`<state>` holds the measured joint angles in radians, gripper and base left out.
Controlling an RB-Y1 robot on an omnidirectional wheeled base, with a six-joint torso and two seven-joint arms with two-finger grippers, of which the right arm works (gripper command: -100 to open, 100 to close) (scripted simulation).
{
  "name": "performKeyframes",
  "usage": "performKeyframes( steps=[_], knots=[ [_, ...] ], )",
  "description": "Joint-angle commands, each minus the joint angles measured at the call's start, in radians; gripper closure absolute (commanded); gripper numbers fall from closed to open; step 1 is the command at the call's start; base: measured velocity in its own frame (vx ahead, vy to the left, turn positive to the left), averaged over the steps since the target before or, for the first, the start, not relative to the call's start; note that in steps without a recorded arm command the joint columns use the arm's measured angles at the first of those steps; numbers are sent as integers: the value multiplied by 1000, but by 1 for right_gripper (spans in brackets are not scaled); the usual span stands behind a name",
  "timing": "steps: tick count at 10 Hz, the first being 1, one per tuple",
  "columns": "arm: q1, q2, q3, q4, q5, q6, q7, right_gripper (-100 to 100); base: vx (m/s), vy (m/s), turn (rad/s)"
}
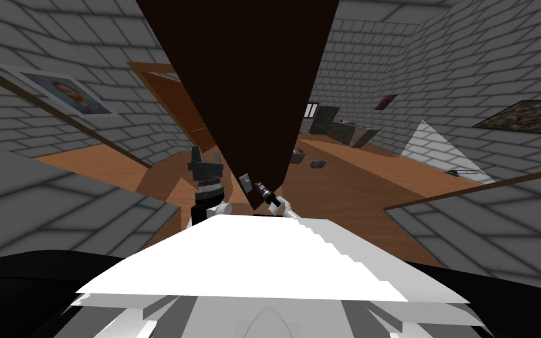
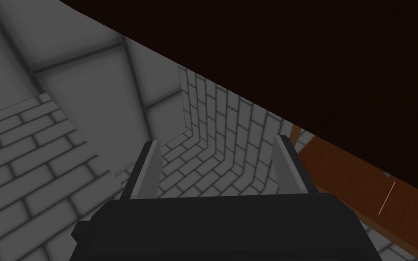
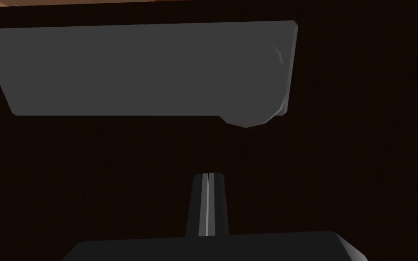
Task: Push the door open
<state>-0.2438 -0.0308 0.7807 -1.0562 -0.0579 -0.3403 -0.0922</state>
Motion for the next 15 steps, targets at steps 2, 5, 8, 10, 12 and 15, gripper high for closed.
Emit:
performKeyframes(
  steps=[2,5,8,10,12,15],
  knots=[
    [14,1,29,-25,1,10,-1,-100,-180,-225,-75],
    [27,46,57,-45,1,16,-1,-100,-158,-132,-96],
    [20,3,42,-31,3,10,3,-100,41,75,21],
    [18,-1,35,-23,4,8,6,-100,147,212,21],
    [15,13,27,-15,6,5,9,-100,156,192,29],
    [11,63,18,-5,7,1,13,-100,126,186,21]
  ],
)
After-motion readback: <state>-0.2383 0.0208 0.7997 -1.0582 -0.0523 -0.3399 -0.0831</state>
